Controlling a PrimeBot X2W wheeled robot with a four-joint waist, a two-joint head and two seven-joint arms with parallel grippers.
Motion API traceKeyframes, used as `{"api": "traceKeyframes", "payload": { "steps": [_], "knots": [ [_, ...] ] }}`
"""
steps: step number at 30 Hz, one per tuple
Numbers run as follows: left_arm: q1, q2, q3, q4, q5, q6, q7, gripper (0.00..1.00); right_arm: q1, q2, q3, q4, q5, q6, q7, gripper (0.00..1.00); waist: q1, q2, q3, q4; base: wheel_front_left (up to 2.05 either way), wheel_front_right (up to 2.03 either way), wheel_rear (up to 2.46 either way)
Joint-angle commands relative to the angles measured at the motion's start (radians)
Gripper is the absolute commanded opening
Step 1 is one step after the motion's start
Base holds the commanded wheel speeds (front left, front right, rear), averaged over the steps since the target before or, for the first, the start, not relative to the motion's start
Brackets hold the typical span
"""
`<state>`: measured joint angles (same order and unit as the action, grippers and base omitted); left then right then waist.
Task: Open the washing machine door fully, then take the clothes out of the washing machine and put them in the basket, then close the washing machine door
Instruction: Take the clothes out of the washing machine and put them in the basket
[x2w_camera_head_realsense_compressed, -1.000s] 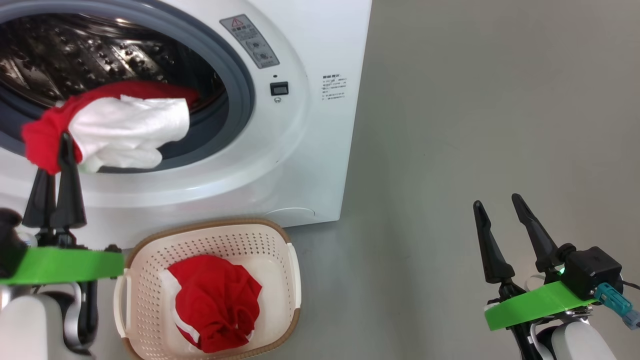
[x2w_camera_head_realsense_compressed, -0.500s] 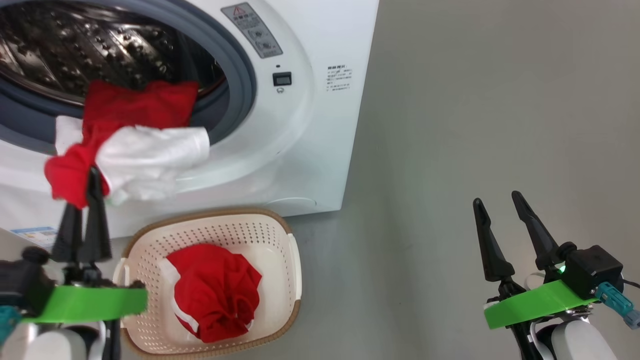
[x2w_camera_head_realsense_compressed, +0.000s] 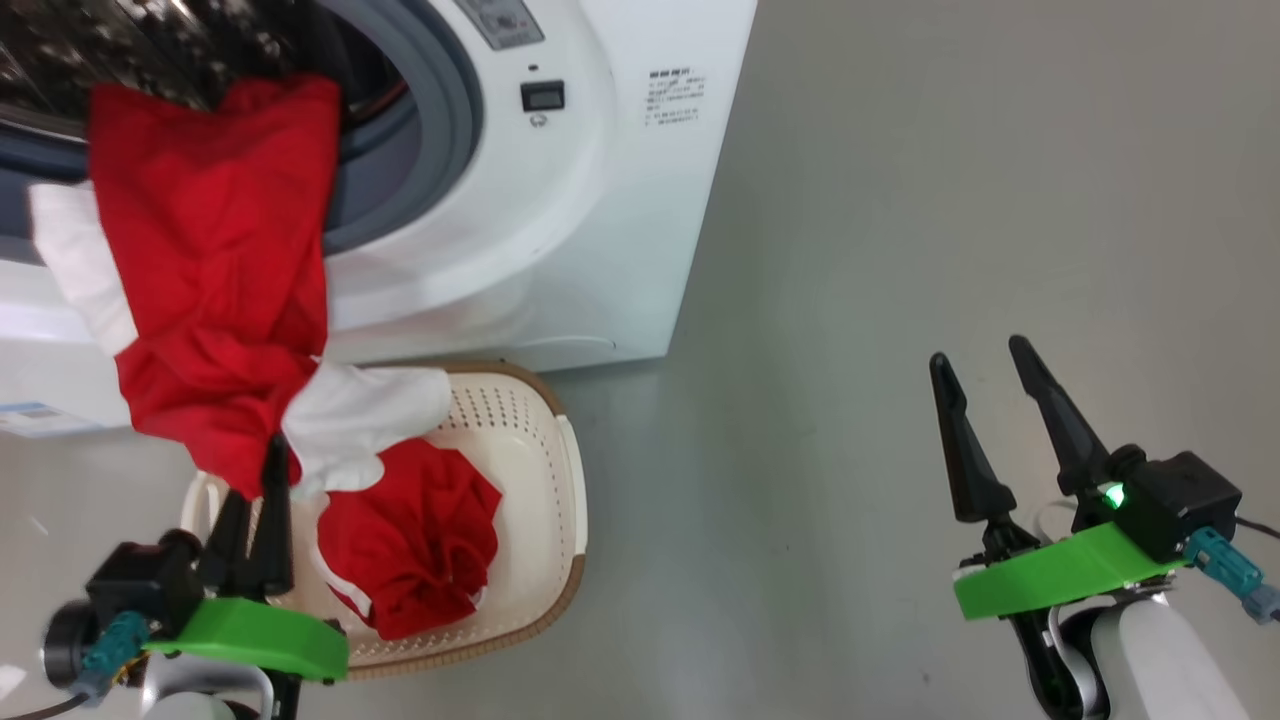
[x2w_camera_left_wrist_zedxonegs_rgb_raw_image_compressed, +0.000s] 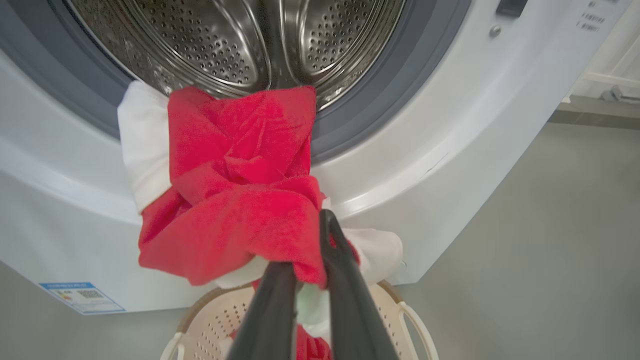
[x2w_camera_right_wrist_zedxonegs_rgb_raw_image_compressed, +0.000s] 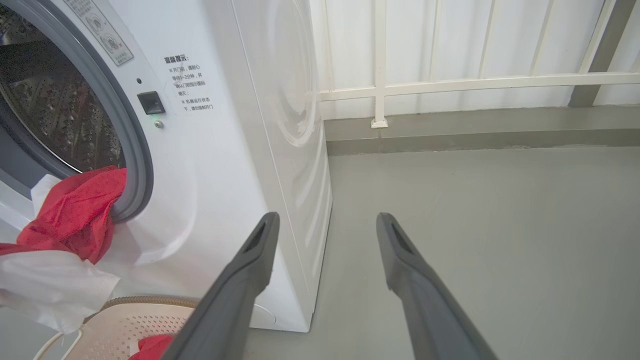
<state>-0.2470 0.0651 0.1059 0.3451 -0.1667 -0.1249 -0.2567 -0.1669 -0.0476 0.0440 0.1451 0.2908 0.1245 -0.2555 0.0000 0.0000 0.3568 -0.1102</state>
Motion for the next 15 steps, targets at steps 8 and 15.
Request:
{"api": "traceKeyframes", "payload": {
  "steps": [8,15],
  "knots": [
    [-0.115,0.059,0.005,0.203,0.016,-0.006,-0.005,0.00,-0.063,-0.003,0.033,-0.039,0.021,0.006,-0.006,1.00,0.0000,0.0000,0.125,-0.027,0.00,0.00,0.00],
    [-0.238,0.092,-0.021,0.384,0.019,-0.006,-0.005,0.00,-0.098,-0.003,0.044,-0.047,0.031,0.006,-0.006,1.00,0.0000,0.0000,0.205,-0.038,0.00,0.00,0.00]
  ]
}}
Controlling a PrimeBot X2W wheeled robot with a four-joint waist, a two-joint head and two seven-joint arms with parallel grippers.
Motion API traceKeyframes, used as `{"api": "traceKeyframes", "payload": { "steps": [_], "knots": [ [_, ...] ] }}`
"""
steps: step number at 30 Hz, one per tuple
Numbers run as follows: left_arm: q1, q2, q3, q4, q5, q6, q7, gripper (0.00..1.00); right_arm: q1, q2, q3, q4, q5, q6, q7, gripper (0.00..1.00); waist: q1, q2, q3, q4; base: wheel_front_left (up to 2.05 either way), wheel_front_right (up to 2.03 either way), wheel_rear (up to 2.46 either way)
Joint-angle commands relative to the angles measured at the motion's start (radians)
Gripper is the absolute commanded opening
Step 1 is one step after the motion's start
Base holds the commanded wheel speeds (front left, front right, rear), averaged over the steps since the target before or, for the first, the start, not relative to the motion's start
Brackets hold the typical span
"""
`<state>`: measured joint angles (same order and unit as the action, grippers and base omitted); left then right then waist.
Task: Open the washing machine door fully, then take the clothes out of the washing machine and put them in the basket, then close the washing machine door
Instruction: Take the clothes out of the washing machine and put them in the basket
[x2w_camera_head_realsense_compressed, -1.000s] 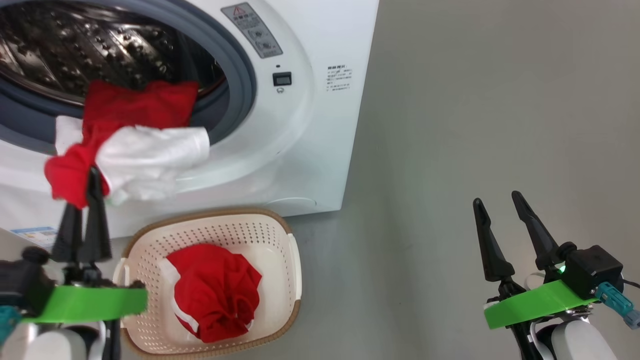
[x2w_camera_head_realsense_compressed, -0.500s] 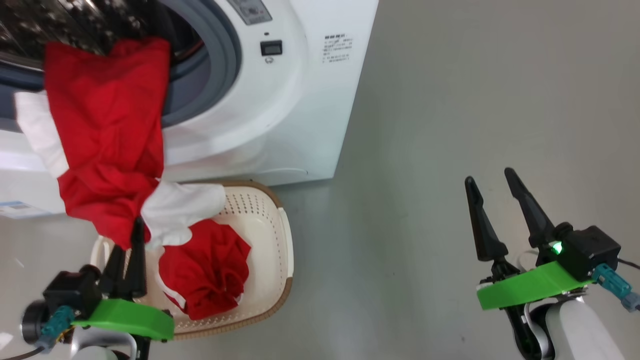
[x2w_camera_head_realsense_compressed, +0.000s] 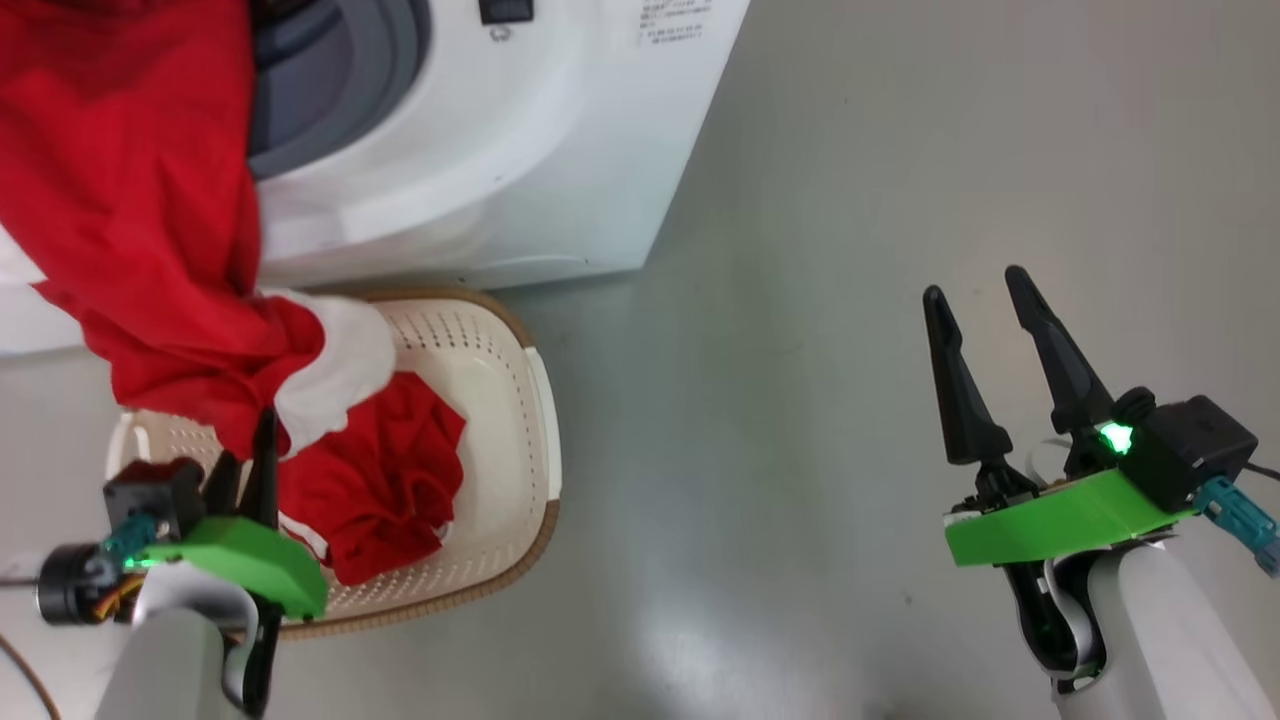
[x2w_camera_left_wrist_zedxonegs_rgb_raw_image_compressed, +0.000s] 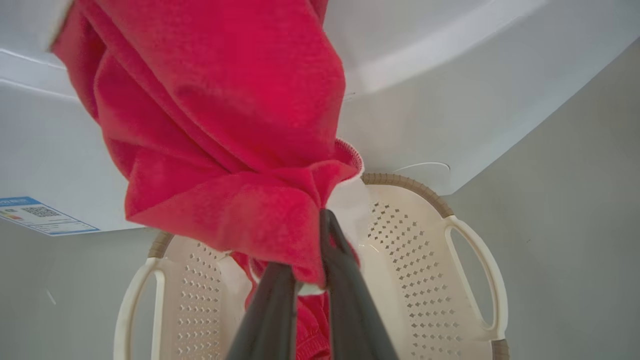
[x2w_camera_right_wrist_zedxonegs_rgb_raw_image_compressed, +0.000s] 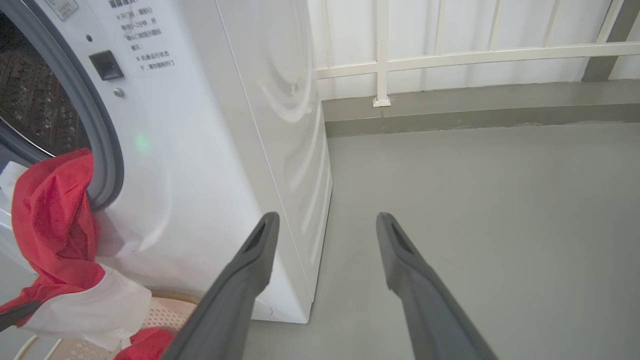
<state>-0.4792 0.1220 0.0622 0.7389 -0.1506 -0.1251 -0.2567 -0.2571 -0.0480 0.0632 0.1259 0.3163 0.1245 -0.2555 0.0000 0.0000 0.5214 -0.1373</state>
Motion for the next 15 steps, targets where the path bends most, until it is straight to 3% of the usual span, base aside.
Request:
{"api": "traceKeyframes", "payload": {
  "steps": [1,15],
  "knots": [
    [-0.025,0.039,0.018,0.013,0.003,-0.005,-0.005,0.00,-0.013,-0.002,0.026,-0.029,0.008,0.006,-0.006,1.00,0.0000,0.0000,0.052,-0.012,0.00,0.00,0.00],
    [-0.265,0.101,-0.057,0.275,-0.006,-0.005,-0.005,0.00,-0.092,-0.002,0.049,-0.048,0.021,0.006,-0.006,1.00,0.0000,0.0000,0.192,-0.025,0.00,0.00,0.00]
  ]
}}
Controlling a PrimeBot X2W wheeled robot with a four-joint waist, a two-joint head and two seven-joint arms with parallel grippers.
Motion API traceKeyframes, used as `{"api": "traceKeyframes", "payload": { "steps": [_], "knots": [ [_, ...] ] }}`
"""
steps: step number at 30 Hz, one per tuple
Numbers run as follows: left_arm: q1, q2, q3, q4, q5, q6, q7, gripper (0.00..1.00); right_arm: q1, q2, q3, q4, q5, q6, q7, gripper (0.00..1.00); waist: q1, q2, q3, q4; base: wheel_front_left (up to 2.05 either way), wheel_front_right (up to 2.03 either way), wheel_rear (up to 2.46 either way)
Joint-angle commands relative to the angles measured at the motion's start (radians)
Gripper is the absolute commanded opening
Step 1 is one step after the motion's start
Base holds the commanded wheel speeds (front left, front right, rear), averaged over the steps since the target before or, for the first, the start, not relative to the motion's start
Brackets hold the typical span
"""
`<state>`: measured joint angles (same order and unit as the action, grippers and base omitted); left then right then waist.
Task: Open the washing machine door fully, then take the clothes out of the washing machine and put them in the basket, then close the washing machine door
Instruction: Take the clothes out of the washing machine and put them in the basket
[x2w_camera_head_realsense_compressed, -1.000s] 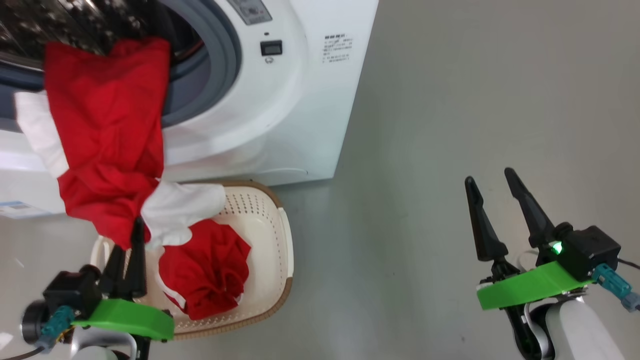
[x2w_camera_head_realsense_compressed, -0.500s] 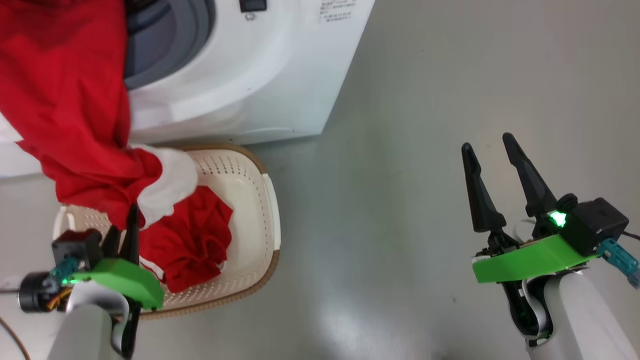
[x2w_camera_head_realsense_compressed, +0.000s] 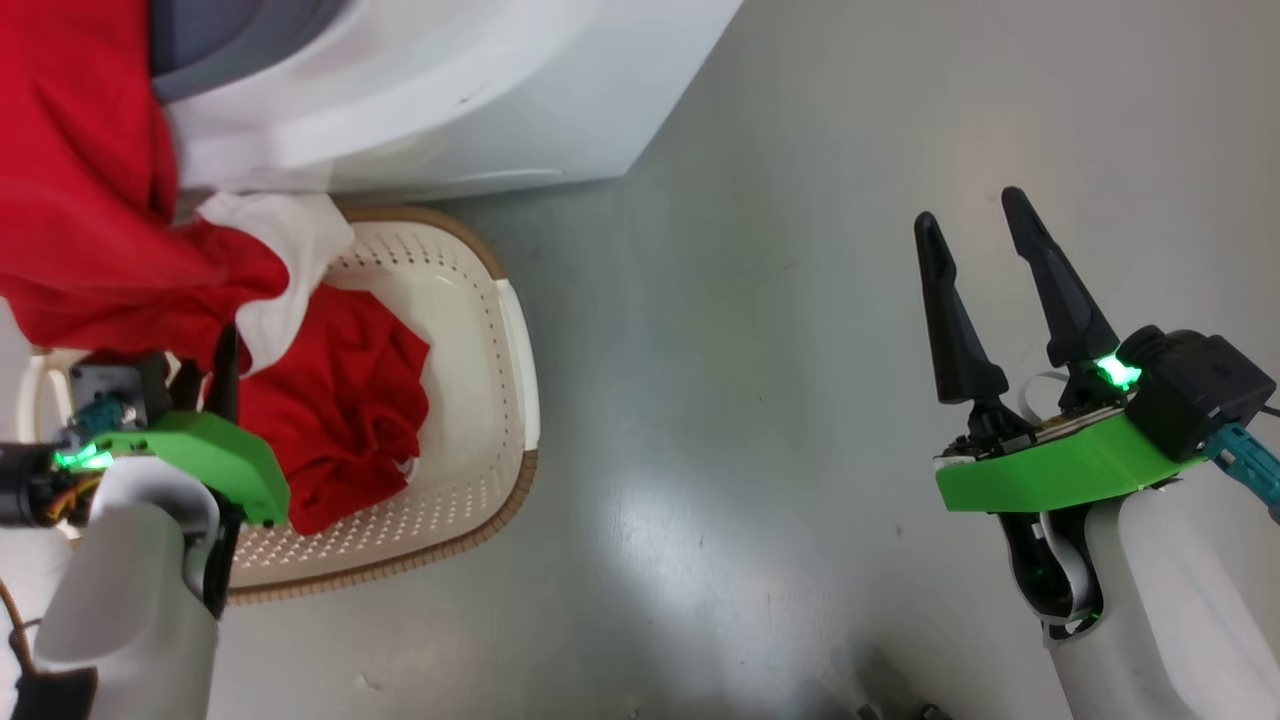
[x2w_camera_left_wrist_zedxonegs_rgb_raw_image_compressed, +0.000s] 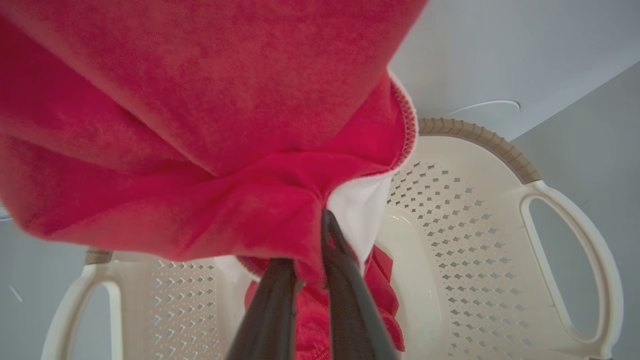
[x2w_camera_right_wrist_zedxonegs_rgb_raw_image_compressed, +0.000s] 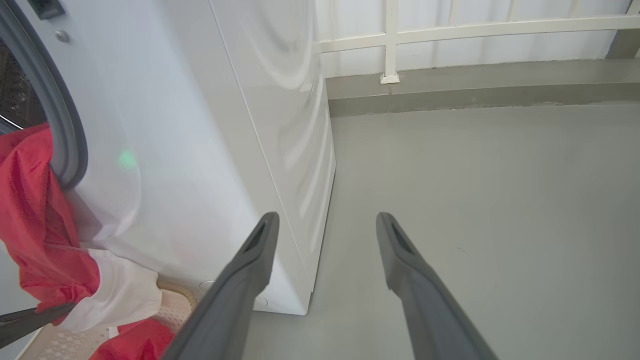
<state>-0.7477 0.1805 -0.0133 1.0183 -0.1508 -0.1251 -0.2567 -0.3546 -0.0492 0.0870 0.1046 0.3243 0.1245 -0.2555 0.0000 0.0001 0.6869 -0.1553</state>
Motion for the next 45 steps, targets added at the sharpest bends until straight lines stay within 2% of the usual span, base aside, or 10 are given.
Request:
{"api": "traceKeyframes", "payload": {
  "steps": [1,5,8,10,13,17,18,31,45],
  "knots": [
    [-0.010,0.045,0.014,0.012,-0.006,-0.005,-0.005,0.00,0.002,-0.001,0.027,-0.026,0.013,0.006,-0.006,1.00,0.0000,-0.0001,0.031,-0.008,0.00,0.00,0.00],
    [-0.048,0.054,0.006,0.056,-0.010,-0.006,-0.005,0.00,-0.005,-0.001,0.030,-0.027,0.014,0.006,-0.006,1.00,0.0000,-0.0001,0.042,-0.011,0.00,0.00,0.00],
    [-0.077,0.063,0.002,0.097,-0.016,-0.006,-0.005,0.16,-0.011,-0.001,0.033,-0.027,0.015,0.006,-0.006,1.00,0.0000,-0.0001,0.050,-0.015,0.00,0.00,0.00],
    [-0.092,0.067,0.002,0.118,-0.020,-0.006,-0.005,0.33,-0.013,-0.001,0.035,-0.026,0.016,0.006,-0.006,1.00,0.0000,-0.0001,0.052,-0.016,0.00,0.00,0.00],
    [-0.105,0.068,-0.001,0.137,-0.024,-0.006,-0.005,0.49,-0.015,-0.001,0.036,-0.025,0.016,0.006,-0.006,1.00,0.0000,-0.0001,0.054,-0.018,0.00,0.00,0.00],
    [-0.114,0.067,-0.005,0.151,-0.031,-0.006,-0.005,0.92,-0.015,-0.001,0.034,-0.025,0.015,0.006,-0.006,1.00,0.0000,-0.0001,0.052,-0.016,0.00,0.00,0.00],
    [-0.115,0.067,-0.006,0.153,-0.033,-0.006,-0.005,0.98,-0.016,-0.001,0.034,-0.025,0.014,0.006,-0.006,1.00,0.0000,-0.0001,0.051,-0.016,0.00,0.00,0.00],
    [-0.097,0.052,-0.005,0.131,-0.080,-0.006,-0.005,1.00,-0.016,-0.001,0.026,-0.022,0.005,0.006,-0.006,1.00,0.0000,-0.0001,0.037,0.004,0.00,0.00,0.00],
    [0.046,0.031,0.027,-0.130,-0.122,-0.006,-0.005,1.00,0.002,-0.001,0.002,-0.015,-0.025,0.006,-0.006,1.00,0.0000,-0.0001,-0.025,0.059,0.00,0.00,0.00]
  ]
}}
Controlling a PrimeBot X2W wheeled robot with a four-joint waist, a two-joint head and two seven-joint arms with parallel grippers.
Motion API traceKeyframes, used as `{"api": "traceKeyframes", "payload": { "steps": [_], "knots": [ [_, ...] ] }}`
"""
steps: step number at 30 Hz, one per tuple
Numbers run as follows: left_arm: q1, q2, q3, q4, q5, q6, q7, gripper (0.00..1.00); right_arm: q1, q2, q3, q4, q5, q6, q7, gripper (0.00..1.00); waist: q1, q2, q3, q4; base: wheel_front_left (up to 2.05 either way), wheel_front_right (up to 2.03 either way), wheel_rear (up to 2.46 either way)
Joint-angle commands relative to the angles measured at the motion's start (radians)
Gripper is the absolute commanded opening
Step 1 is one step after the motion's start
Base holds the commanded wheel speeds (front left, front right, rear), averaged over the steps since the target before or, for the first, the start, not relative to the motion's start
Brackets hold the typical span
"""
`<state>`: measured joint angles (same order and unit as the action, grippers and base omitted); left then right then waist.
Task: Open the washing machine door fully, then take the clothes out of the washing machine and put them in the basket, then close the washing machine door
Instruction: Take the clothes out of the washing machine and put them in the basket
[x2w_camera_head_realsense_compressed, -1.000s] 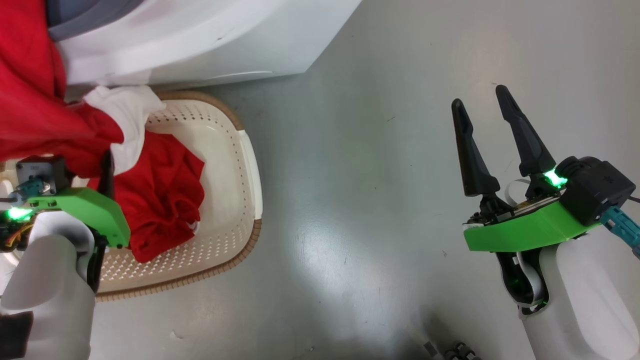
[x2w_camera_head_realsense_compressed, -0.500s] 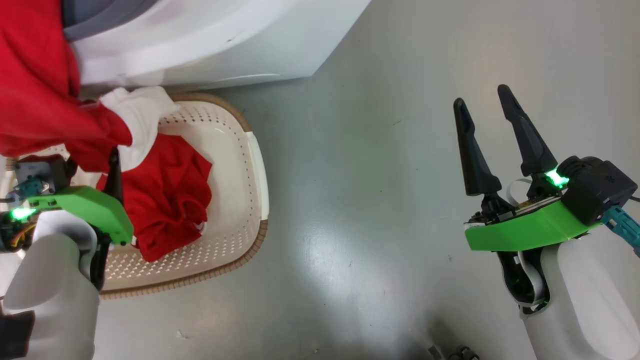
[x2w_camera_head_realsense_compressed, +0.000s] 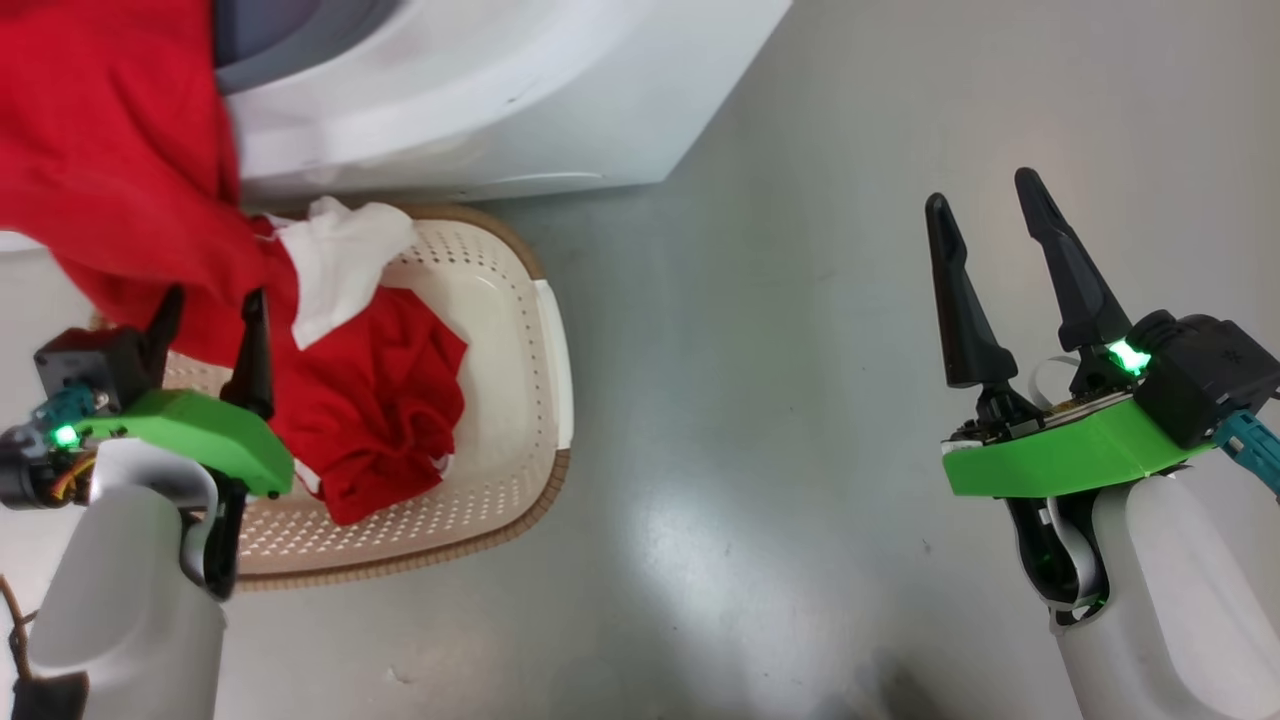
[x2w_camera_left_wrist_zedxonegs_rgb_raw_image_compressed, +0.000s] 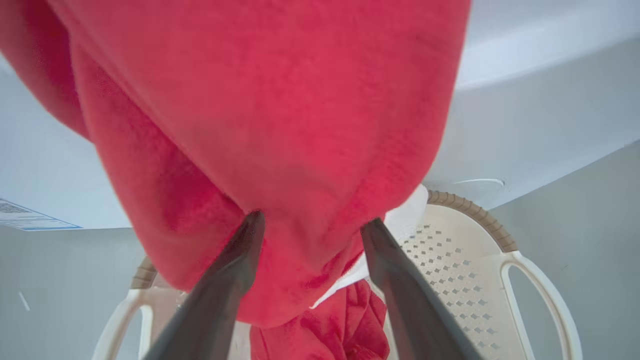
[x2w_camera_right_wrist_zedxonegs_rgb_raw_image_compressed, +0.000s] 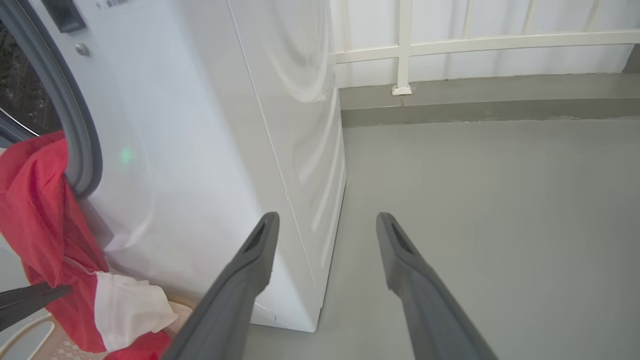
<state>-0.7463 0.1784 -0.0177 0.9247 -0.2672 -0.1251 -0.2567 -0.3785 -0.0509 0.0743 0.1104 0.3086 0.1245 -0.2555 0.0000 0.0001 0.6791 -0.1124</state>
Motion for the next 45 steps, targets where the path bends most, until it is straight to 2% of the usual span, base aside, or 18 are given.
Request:
{"api": "traceKeyframes", "payload": {
  "steps": [1,7,18,24,34,45],
  "knots": [
    [0.044,0.033,0.032,-0.037,-0.006,-0.006,-0.005,1.00,0.026,0.001,0.015,-0.020,-0.010,0.006,-0.006,1.00,0.0000,-0.0001,-0.017,0.016,0.00,0.00,0.00],
    [0.133,0.016,0.075,-0.213,0.015,-0.006,-0.005,1.00,0.041,0.001,0.010,-0.011,-0.026,0.006,-0.006,1.00,0.0000,-0.0001,-0.062,0.041,0.00,0.00,0.00],
    [0.340,-0.022,0.150,-0.581,0.054,-0.006,-0.005,1.00,0.076,0.001,0.012,-0.002,-0.034,0.006,-0.006,1.00,0.0000,-0.0001,-0.123,0.049,0.00,0.00,0.00],
    [0.443,-0.045,0.175,-0.724,0.065,-0.006,-0.005,1.00,0.096,0.001,0.007,-0.001,-0.038,0.006,-0.006,1.00,0.0000,-0.0001,-0.147,0.054,0.00,0.00,0.00],
    [0.562,-0.074,0.205,-0.863,0.071,-0.006,-0.005,1.00,0.111,0.001,0.005,-0.004,-0.038,0.006,-0.006,1.00,0.0000,-0.0001,-0.163,0.049,0.00,0.00,0.00],
    [0.568,-0.079,0.212,-0.882,0.067,-0.006,-0.005,1.00,0.109,0.001,0.003,-0.006,-0.035,0.006,-0.006,1.00,0.0000,-0.0001,-0.156,0.046,0.00,0.00,0.00]
  ]
}}
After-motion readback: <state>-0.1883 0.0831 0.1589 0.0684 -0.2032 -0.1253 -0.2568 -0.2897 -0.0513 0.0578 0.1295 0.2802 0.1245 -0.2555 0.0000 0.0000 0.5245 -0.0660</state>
